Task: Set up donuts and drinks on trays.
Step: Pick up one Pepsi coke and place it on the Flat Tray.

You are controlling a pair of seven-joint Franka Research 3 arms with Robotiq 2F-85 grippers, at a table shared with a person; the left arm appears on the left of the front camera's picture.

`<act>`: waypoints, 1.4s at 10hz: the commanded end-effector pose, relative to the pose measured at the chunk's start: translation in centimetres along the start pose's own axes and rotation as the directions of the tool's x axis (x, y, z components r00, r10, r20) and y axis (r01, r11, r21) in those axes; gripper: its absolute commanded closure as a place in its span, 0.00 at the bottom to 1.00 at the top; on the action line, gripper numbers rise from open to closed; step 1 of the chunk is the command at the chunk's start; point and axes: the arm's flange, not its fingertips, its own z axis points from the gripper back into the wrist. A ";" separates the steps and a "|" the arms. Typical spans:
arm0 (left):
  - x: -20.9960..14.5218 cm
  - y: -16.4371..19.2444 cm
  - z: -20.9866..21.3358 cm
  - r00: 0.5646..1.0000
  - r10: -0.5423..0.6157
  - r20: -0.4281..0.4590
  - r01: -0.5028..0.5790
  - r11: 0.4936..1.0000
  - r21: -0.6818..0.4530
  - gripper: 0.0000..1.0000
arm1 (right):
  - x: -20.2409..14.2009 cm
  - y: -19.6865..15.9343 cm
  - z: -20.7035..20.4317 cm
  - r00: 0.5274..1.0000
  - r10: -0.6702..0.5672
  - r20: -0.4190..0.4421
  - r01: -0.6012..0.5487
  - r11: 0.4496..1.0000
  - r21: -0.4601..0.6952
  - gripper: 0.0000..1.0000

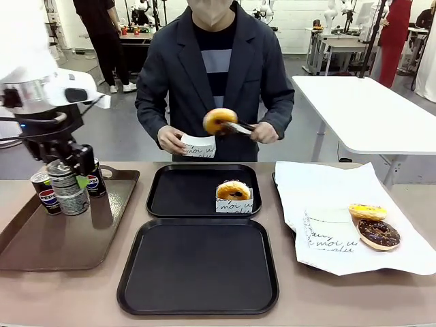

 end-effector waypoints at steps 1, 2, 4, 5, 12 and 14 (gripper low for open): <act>1.0 -0.3 -0.5 1.000 -0.009 -0.023 0.009 1.000 -0.004 0.42 | 0.2 0.1 0.0 1.000 0.016 0.024 -0.016 0.999 0.030 0.00; 1.0 -0.3 -0.5 1.000 -0.009 -0.023 0.009 1.000 -0.004 0.42 | 0.2 0.1 0.0 1.000 0.016 0.024 -0.016 0.999 0.030 0.00; 1.0 -0.3 -0.5 1.000 -0.009 -0.023 0.009 1.000 -0.004 0.42 | 0.2 0.1 0.0 1.000 0.016 0.024 -0.016 0.999 0.030 0.00; 1.0 -0.3 -0.5 1.000 -0.009 -0.023 0.009 1.000 -0.004 0.42 | 0.2 0.1 0.0 1.000 0.016 0.024 -0.016 0.999 0.030 0.00; 1.0 -0.3 -0.5 1.000 -0.009 -0.023 0.009 1.000 -0.004 0.42 | 0.2 0.1 0.0 1.000 0.016 0.024 -0.016 0.999 0.030 0.00; 1.0 -0.3 -0.5 1.000 -0.009 -0.023 0.009 1.000 -0.004 0.42 | 0.2 0.1 0.0 1.000 0.016 0.024 -0.016 0.999 0.030 0.00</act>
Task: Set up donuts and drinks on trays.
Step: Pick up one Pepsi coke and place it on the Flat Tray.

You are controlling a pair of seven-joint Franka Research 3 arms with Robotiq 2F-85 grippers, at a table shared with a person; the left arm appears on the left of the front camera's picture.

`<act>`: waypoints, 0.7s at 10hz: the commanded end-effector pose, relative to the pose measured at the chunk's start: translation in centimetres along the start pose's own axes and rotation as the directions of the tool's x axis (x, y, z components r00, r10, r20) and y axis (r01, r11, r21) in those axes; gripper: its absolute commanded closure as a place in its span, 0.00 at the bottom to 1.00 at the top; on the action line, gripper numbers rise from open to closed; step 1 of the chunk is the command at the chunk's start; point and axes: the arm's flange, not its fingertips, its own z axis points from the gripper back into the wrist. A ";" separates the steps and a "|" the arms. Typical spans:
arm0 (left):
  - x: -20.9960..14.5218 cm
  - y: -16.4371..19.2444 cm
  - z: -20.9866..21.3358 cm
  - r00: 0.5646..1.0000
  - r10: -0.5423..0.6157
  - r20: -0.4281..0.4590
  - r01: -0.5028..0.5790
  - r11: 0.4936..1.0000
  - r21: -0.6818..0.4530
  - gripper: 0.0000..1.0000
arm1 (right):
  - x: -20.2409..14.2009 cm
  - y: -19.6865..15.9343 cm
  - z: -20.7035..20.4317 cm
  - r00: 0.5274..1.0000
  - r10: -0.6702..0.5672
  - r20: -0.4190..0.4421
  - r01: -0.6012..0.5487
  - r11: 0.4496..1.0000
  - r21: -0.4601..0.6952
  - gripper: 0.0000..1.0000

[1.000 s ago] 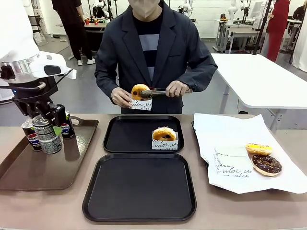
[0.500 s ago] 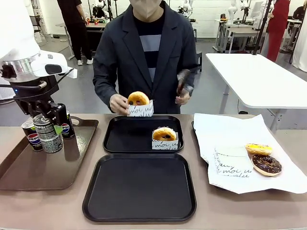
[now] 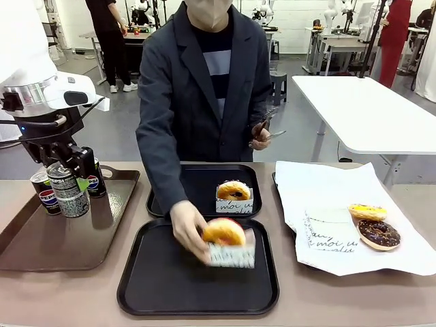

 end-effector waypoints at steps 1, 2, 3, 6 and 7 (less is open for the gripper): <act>0.2 -0.1 0.4 1.000 -0.003 0.003 0.003 1.000 0.001 0.42 | 0.2 0.1 0.0 1.000 0.016 0.024 -0.016 0.999 0.030 0.00; 0.0 0.0 0.0 1.000 0.000 0.000 0.000 1.000 0.000 0.42 | 0.2 0.1 0.0 1.000 0.016 0.024 -0.016 0.999 0.030 0.00; 0.4 0.0 -0.1 1.000 -0.014 0.000 0.014 1.000 -0.011 0.42 | 0.2 0.1 0.0 1.000 0.016 0.024 -0.016 0.999 0.030 0.00; 1.2 0.1 0.0 0.999 -0.038 0.010 0.038 0.999 -0.031 0.42 | 0.2 0.1 0.0 1.000 0.016 0.024 -0.016 0.999 0.030 0.00; 1.4 0.1 -0.1 0.999 -0.040 0.010 0.040 0.999 -0.036 0.42 | 0.2 0.1 0.0 1.000 0.016 0.024 -0.016 0.999 0.030 0.00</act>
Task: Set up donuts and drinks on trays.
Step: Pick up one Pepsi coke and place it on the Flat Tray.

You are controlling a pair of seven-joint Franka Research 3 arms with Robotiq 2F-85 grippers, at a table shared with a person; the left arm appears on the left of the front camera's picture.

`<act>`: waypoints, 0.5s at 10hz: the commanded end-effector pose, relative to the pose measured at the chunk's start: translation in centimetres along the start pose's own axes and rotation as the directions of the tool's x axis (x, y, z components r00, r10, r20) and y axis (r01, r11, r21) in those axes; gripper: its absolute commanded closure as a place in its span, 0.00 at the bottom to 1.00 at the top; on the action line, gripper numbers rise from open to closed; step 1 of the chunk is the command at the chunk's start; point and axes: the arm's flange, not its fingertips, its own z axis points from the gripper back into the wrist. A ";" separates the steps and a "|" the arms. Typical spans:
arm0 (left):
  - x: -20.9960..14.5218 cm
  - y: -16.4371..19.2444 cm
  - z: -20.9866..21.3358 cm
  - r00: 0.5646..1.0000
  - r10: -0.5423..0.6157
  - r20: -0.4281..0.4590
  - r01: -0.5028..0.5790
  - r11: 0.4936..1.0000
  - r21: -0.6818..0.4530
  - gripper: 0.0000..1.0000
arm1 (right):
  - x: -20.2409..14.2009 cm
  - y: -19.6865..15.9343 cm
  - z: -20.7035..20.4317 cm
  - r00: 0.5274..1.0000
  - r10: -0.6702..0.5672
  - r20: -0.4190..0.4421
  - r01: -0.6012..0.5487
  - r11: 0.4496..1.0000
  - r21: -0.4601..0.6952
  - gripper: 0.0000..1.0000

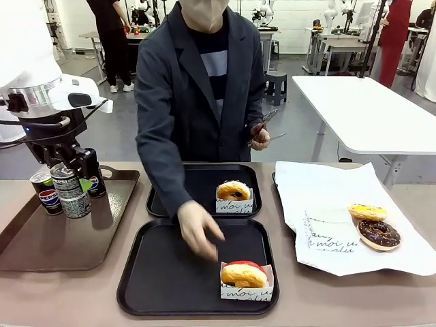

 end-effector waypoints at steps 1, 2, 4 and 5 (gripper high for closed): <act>0.9 0.2 0.4 0.999 -0.029 0.020 0.030 0.999 -0.035 0.42 | 0.2 0.1 0.0 1.000 0.016 0.024 -0.016 0.999 0.030 0.00; 1.2 0.1 0.3 0.999 -0.035 0.026 0.036 0.998 -0.042 0.42 | 0.2 0.1 0.0 1.000 0.016 0.024 -0.016 0.999 0.030 0.00; 3.2 -0.6 0.2 0.998 -0.042 0.047 0.044 0.997 -0.058 0.42 | 0.2 0.1 0.0 1.000 0.016 0.024 -0.016 0.999 0.030 0.00; 4.6 -1.4 0.0 0.997 -0.053 0.051 0.056 0.997 -0.057 0.42 | 0.2 0.1 0.0 1.000 0.016 0.024 -0.016 0.999 0.030 0.00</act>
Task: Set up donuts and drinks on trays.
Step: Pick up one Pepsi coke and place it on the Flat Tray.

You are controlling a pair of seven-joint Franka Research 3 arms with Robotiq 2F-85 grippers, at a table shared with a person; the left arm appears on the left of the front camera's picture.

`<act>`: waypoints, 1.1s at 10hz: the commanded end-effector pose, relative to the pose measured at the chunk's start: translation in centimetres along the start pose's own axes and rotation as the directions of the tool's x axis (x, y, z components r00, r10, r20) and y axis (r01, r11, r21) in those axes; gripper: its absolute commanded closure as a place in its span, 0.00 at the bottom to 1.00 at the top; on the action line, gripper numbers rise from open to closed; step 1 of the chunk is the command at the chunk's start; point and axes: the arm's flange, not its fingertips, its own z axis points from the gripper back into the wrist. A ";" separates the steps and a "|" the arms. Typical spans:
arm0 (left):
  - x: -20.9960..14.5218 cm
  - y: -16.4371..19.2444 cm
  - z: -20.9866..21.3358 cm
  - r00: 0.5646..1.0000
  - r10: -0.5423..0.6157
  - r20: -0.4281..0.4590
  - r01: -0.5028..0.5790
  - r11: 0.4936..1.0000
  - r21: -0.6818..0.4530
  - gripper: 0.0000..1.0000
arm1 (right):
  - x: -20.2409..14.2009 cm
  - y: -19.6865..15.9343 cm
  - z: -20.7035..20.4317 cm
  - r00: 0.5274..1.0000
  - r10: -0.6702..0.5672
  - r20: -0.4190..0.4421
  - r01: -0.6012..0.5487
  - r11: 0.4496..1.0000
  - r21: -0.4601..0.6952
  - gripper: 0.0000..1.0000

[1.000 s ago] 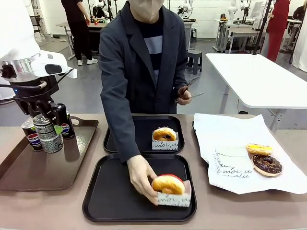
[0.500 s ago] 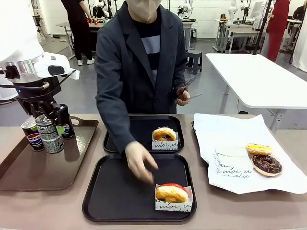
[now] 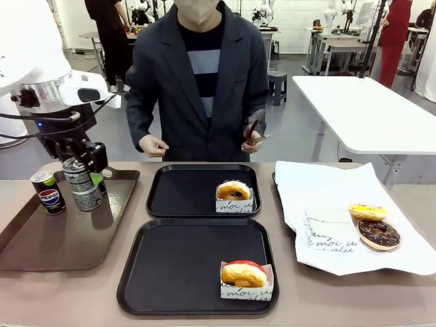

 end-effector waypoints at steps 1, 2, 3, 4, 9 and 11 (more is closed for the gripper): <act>3.8 -1.5 -0.4 0.999 -0.041 0.027 0.042 0.999 -0.030 0.42 | 0.2 0.1 0.0 1.000 0.015 0.024 -0.016 0.999 0.030 0.00; 5.6 -2.2 -1.1 0.998 -0.052 0.033 0.053 0.998 -0.024 0.42 | 0.2 0.1 0.0 1.000 0.015 0.024 -0.016 0.999 0.030 0.00; 7.6 -2.5 -2.1 0.998 -0.045 0.039 0.046 0.999 -0.024 0.42 | 0.2 0.1 0.0 1.000 0.015 0.024 -0.016 0.999 0.030 0.00; 9.6 -2.9 -3.2 0.999 -0.034 0.036 0.035 0.999 -0.019 0.42 | 0.2 0.1 0.0 1.000 0.015 0.024 -0.016 0.999 0.030 0.00; 18.1 -4.7 -8.3 0.997 -0.010 0.081 0.012 1.000 -0.020 0.42 | 0.2 0.1 0.0 1.000 0.015 0.024 -0.016 0.999 0.030 0.00; 19.8 -5.4 -10.3 0.996 -0.015 0.088 0.017 1.000 -0.013 0.42 | 0.2 0.1 0.0 1.000 0.015 0.024 -0.016 0.999 0.030 0.00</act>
